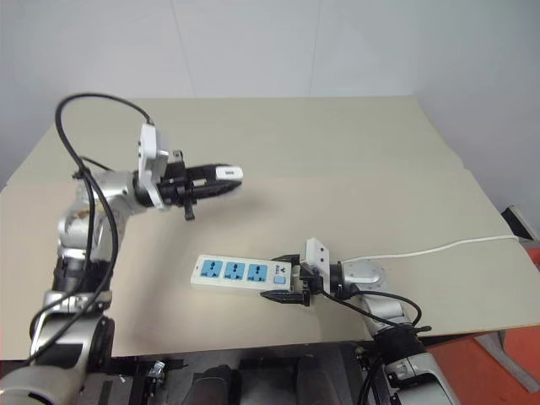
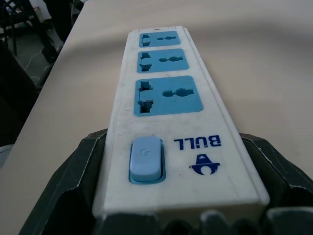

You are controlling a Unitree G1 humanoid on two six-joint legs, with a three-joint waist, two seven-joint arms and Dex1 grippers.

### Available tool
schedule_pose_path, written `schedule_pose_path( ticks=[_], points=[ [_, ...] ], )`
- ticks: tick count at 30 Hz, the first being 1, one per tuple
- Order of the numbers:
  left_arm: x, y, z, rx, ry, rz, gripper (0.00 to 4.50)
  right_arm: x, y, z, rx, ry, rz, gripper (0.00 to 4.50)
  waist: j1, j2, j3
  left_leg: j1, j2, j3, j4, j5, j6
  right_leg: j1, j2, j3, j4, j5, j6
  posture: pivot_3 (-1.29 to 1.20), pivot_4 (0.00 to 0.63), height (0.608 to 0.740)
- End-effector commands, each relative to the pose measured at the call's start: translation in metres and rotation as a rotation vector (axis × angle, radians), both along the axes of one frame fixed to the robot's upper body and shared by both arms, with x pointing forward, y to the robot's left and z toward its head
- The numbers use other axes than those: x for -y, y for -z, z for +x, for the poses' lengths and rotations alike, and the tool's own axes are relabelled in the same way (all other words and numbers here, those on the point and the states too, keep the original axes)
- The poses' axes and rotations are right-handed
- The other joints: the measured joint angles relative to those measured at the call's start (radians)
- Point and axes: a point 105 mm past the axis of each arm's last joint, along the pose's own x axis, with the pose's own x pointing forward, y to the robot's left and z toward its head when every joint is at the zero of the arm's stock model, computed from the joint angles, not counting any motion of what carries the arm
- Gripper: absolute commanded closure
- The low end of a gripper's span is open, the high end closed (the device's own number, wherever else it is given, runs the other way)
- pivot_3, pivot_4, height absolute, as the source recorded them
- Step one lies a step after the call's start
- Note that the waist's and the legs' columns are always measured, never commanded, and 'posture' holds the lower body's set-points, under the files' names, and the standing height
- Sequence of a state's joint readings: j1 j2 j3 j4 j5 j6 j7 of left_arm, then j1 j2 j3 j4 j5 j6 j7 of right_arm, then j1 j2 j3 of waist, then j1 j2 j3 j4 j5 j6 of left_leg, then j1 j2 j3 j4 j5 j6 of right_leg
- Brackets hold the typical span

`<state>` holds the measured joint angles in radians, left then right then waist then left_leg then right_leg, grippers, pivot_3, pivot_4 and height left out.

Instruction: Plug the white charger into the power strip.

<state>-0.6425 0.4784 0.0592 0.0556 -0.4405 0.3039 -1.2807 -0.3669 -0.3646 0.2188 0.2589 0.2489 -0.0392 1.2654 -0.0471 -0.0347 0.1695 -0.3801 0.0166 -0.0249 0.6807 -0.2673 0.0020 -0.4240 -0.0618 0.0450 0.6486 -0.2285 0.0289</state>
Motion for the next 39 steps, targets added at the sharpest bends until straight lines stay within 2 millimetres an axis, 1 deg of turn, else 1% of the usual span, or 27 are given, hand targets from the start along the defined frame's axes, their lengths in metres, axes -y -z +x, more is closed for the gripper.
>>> schedule_pose_path(
  ticks=[1, 5, 10, 16, 17, 20, 25, 32, 35, 39],
  points=[
    [0.008, 0.0, -0.031, 0.058, 0.167, 0.008, 3.5, -0.009, 0.007, -0.006, -0.009, -0.052, -0.007, 1.04, 0.0, 0.0, 0.0, 0.001, 0.0, 0.0, 0.0, 0.0, 0.0, 0.001, 0.0, 0.0, 0.0, 0.0, 0.0, 0.0, 0.15, 0.74],
    [0.013, 0.012, -0.044, 0.014, 0.224, 0.006, 3.5, -0.012, 0.006, -0.003, -0.001, -0.051, -0.005, 1.04, 0.001, 0.0, 0.0, 0.005, 0.0, 0.001, 0.0, 0.0, 0.0, 0.003, 0.0, 0.001, -0.001, 0.0, 0.0, 0.0, 0.15, 0.74],
    [0.016, 0.027, -0.044, -0.014, 0.24, 0.018, 3.5, -0.016, 0.005, -0.001, 0.009, -0.046, -0.001, 1.04, 0.0, 0.0, 0.0, 0.01, 0.0, 0.0, 0.0, 0.0, 0.0, 0.007, 0.002, 0.001, 0.0, 0.001, -0.002, 0.0, 0.15, 0.74],
    [0.021, 0.04, -0.039, -0.057, 0.22, -0.055, 3.5, -0.017, 0.004, 0.0, 0.008, -0.046, -0.002, 1.04, -0.001, 0.0, 0.0, 0.011, 0.0, 0.0, 0.0, 0.0, 0.0, 0.007, 0.002, 0.002, 0.0, 0.001, -0.002, 0.0, 0.15, 0.74],
    [0.022, 0.044, -0.039, -0.059, 0.218, -0.085, 3.5, -0.017, 0.004, 0.001, 0.008, -0.045, -0.004, 1.04, -0.002, 0.0, 0.0, 0.011, 0.0, 0.0, 0.0, 0.0, 0.0, 0.007, 0.002, 0.002, 0.0, 0.001, -0.002, 0.0, 0.15, 0.74],
    [0.024, 0.058, -0.042, -0.066, 0.233, -0.069, 3.5, -0.015, 0.003, 0.003, 0.013, -0.04, -0.01, 1.04, -0.004, 0.0, 0.0, 0.011, 0.0, 0.001, 0.0, 0.0, 0.0, 0.006, 0.002, 0.002, 0.0, 0.001, -0.002, 0.0, 0.15, 0.74],
    [0.027, 0.068, -0.041, -0.101, 0.237, -0.051, 3.5, -0.013, 0.002, 0.004, 0.016, -0.029, -0.012, 1.04, -0.003, 0.0, 0.0, 0.011, 0.0, 0.001, 0.0, 0.0, 0.0, 0.006, 0.002, 0.003, 0.0, 0.001, -0.003, 0.0, 0.15, 0.74],
    [0.024, 0.079, -0.039, -0.12, 0.233, -0.016, 3.5, -0.009, 0.003, 0.003, 0.012, -0.024, -0.021, 1.04, -0.002, 0.0, 0.0, 0.011, 0.0, 0.001, 0.0, 0.0, 0.0, 0.006, 0.002, 0.003, 0.0, 0.001, -0.003, 0.0, 0.15, 0.74],
    [0.023, 0.088, -0.04, -0.14, 0.235, 0.01, 3.5, -0.008, 0.002, 0.005, 0.016, -0.017, -0.023, 1.04, -0.002, 0.0, 0.0, 0.011, 0.0, 0.001, 0.0, 0.0, 0.0, 0.006, 0.002, 0.003, 0.0, 0.001, -0.003, 0.0, 0.15, 0.74],
    [0.024, 0.09, -0.039, -0.148, 0.241, 0.007, 3.5, -0.008, 0.001, 0.008, 0.021, -0.008, -0.022, 1.04, -0.001, 0.0, 0.0, 0.01, 0.0, 0.001, 0.0, 0.0, 0.0, 0.006, 0.002, 0.003, 0.0, 0.001, -0.003, 0.0, 0.15, 0.74]
  ],
)
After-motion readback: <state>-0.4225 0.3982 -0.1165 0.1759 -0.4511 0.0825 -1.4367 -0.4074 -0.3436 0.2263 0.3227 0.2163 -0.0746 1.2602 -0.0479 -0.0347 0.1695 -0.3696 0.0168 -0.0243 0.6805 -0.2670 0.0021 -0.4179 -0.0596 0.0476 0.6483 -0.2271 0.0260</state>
